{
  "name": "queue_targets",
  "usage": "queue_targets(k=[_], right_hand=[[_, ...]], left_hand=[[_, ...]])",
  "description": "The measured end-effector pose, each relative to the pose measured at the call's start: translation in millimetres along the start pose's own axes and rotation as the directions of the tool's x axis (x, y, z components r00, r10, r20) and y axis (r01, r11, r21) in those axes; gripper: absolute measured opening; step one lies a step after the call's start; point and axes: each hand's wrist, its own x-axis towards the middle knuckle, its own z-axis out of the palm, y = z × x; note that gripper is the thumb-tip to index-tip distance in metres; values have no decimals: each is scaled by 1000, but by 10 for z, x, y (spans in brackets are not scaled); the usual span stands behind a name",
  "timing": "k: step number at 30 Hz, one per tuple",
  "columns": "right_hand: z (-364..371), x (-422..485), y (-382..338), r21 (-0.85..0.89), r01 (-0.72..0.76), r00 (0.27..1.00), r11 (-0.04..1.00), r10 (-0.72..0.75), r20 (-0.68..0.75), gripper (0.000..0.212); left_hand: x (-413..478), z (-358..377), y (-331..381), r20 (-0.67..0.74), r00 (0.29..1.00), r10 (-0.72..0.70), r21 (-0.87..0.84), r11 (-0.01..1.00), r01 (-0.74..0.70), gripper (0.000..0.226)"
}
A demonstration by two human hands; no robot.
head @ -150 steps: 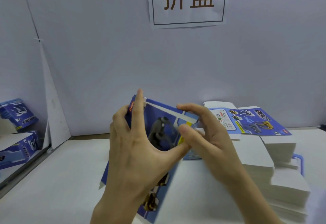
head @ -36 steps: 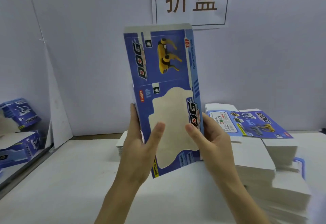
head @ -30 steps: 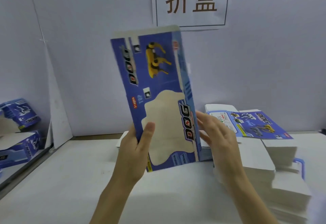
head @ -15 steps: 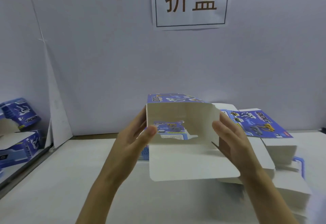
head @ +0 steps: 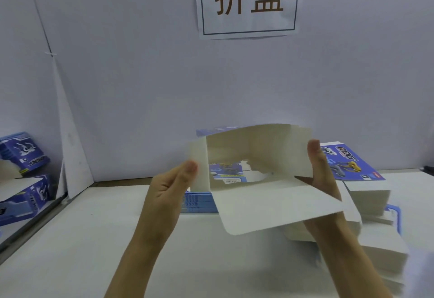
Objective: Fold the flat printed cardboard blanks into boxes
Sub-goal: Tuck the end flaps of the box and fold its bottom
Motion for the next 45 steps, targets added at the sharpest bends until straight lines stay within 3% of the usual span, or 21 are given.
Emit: queue_targets(k=[2,4,5,7,10,13,16,19,24,26,30,32,34,36,38,40,41,43,44,45], right_hand=[[-16,-11,-13,-65,1,1000,998,0,22,20],[0,-19,0,-55,-43,999,998,44,26,35],[8,-29,-14,-22,-90,995,996,90,36,37],[51,-46,11,-75,-49,993,996,56,104,36],[175,-64,12,52,-12,982,999,2,191,47],[183,-70,31,8,26,991,1000,-27,134,38],[193,-58,63,-3,-2,998,1000,2,62,42],[223,-73,77,16,73,989,997,-75,127,41],[212,-33,99,42,-45,989,998,50,-136,24],[240,-33,118,79,-55,981,995,68,-181,31],[306,-96,151,82,-24,953,996,48,-299,35],[326,-122,144,55,30,932,998,-8,-361,34],[345,-151,133,-35,99,927,994,-105,-360,37],[361,-168,103,-107,175,934,979,-199,-297,36],[355,-165,69,-131,242,946,962,-264,-190,30],[294,-149,21,-236,382,906,893,-413,-93,12],[252,-131,-16,-391,480,846,785,-533,-32,13],[188,-123,-142,-669,622,680,408,-705,202,16],[170,-126,-200,-687,676,626,267,-700,343,12],[175,-148,-249,-655,717,632,237,-618,468,7]], left_hand=[[39,-79,-50,-55,996,-64,-175,983,53,36],[65,-138,-76,-62,995,-74,-262,963,55,43],[70,-149,-63,-69,996,-62,-265,963,42,45],[78,-176,-58,-101,993,-54,-230,973,30,45],[91,-202,-57,-151,987,-59,-170,985,32,19],[86,-202,-24,-169,985,-27,-153,988,1,19],[74,-184,-16,-183,982,-37,-181,983,3,18],[66,-143,-45,-161,986,-50,-222,975,13,19],[55,-102,-65,-54,988,-146,-381,917,115,41],[47,-57,-70,-40,980,-196,-423,892,161,28],[43,103,-87,-177,916,-359,-303,906,297,18],[20,165,-50,-60,881,-469,-287,854,435,21],[-10,201,-5,199,809,-553,-316,745,587,23],[-38,217,19,387,721,-575,-385,609,693,27],[-47,223,-32,427,709,-561,-436,559,706,28],[-33,216,-49,364,756,-545,-494,575,652,29],[-19,205,-46,306,787,-535,-511,605,610,34],[7,168,-42,187,844,-502,-526,675,518,46],[17,141,-44,144,861,-488,-540,691,481,51],[28,115,-37,114,869,-481,-552,696,458,55]])
